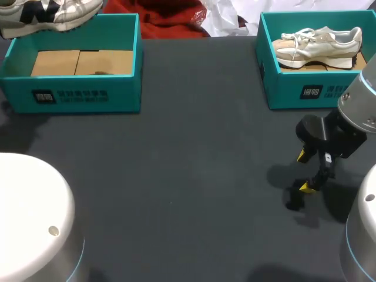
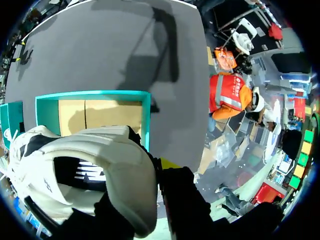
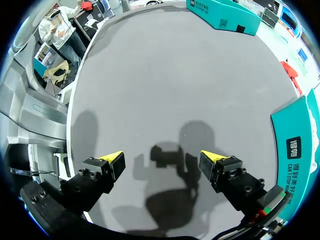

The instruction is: Take the shoe out of the shoebox, open the shoe tongue, remove and reinsert the insole, then place the shoe into the shoebox

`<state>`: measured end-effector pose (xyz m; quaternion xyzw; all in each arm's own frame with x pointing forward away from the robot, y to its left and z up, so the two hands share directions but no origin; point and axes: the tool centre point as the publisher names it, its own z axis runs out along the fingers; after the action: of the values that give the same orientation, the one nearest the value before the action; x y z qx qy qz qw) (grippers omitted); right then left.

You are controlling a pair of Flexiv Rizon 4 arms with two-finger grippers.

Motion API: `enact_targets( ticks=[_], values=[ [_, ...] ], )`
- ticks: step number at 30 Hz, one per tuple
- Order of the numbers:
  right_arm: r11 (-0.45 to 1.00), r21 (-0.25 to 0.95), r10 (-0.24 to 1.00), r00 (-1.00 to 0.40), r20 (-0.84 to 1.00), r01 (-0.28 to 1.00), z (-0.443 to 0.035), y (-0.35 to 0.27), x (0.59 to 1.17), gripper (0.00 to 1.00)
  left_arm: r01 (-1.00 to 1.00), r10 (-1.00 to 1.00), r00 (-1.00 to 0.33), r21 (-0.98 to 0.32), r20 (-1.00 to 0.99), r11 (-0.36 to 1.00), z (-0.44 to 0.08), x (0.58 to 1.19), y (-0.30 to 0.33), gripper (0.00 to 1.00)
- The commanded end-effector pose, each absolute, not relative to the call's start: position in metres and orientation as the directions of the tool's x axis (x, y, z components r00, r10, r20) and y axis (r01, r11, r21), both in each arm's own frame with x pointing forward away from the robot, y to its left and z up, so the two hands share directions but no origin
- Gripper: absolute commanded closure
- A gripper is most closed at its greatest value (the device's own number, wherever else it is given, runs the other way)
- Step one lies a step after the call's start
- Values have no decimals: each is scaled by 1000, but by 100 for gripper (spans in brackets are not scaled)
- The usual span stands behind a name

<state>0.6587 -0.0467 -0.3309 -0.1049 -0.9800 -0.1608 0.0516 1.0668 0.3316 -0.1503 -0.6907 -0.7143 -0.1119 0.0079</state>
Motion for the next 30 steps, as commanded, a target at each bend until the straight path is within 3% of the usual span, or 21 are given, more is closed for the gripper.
enact_targets(
  ticks=[1,12,30],
  values=[
    [927,303,190,-973,132,223,-332,-46,657,0,984,978,-49,176,202,13,-156,1068,336,100],
    [927,303,190,-973,132,223,-332,-46,657,0,984,978,-49,176,202,13,-156,1068,336,100],
    [927,303,190,-973,132,223,-332,-46,657,0,999,972,29,36,232,-38,-237,1086,306,100]
  ],
)
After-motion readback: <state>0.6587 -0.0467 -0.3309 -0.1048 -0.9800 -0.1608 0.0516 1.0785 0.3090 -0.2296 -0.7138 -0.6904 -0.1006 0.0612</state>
